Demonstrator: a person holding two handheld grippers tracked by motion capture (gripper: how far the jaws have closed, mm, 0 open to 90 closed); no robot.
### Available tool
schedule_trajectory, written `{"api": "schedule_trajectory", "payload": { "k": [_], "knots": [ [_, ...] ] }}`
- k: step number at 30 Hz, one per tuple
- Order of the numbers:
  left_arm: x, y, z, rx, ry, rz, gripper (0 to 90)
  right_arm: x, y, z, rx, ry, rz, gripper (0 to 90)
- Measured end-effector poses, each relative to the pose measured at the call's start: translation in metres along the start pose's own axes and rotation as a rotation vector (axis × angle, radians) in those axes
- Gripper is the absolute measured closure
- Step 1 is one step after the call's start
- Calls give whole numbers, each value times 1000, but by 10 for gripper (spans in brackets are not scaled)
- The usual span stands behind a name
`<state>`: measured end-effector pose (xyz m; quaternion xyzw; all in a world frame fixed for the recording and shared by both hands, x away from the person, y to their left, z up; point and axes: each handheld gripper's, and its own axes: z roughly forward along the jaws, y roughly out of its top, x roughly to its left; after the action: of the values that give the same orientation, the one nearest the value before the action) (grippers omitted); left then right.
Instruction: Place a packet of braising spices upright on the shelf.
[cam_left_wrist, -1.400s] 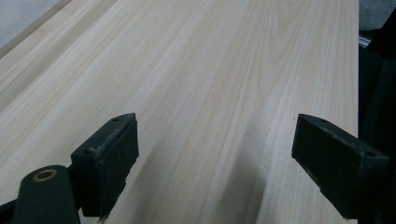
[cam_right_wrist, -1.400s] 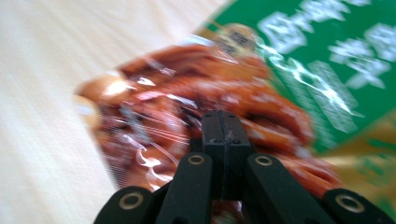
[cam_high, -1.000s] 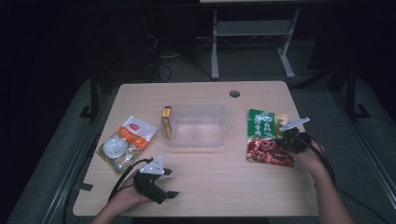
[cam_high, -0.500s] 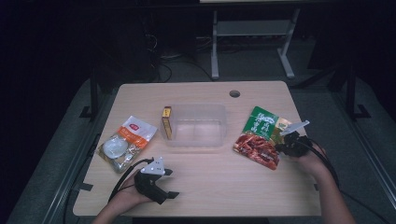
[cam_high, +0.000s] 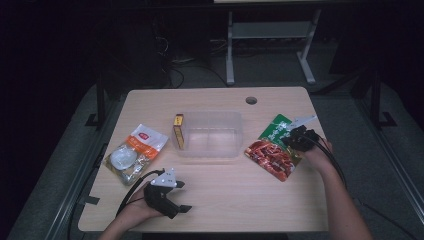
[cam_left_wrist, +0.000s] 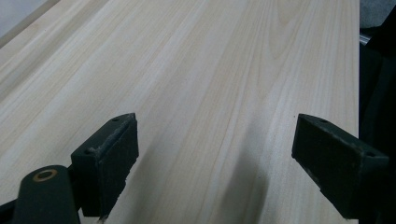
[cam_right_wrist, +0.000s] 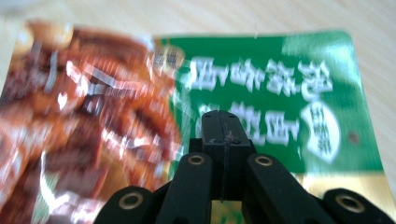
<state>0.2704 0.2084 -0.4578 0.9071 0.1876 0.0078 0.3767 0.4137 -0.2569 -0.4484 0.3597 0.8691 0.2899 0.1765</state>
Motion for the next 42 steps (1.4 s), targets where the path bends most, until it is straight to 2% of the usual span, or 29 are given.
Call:
{"api": "schedule_trajectory", "payload": {
  "k": [1,2,4,7,12,16,19,26,31,36,37,40,42],
  "knots": [
    [0,0,0,0,-1,1,141,-2,2,4,9,9,9,900],
    [0,0,0,0,-2,-1,142,-2,3,9,32,-5,-9,900],
    [0,-1,1,-3,-5,-8,141,-1,5,15,39,-2,-18,900],
    [0,-1,1,-2,-6,-2,141,6,7,18,77,-5,-67,900],
    [-2,-1,2,0,-10,-2,141,12,6,16,86,11,-80,900],
    [-1,-1,3,3,-12,-2,141,22,5,13,99,28,-112,900],
    [-2,0,3,4,-11,-1,142,28,3,10,91,59,-120,900],
    [-3,1,4,9,-15,4,141,55,1,3,98,99,-220,900],
    [-4,1,5,7,-15,3,141,73,1,0,93,130,-265,900],
    [-4,1,5,9,-14,3,141,91,5,0,86,190,-295,900],
    [-3,1,5,9,-14,3,141,95,6,0,80,204,-321,900],
    [-3,1,5,9,-13,2,141,112,8,-1,69,240,-356,900],
    [-3,1,4,9,-13,5,141,117,10,-2,68,230,-376,900]
  ]
}}
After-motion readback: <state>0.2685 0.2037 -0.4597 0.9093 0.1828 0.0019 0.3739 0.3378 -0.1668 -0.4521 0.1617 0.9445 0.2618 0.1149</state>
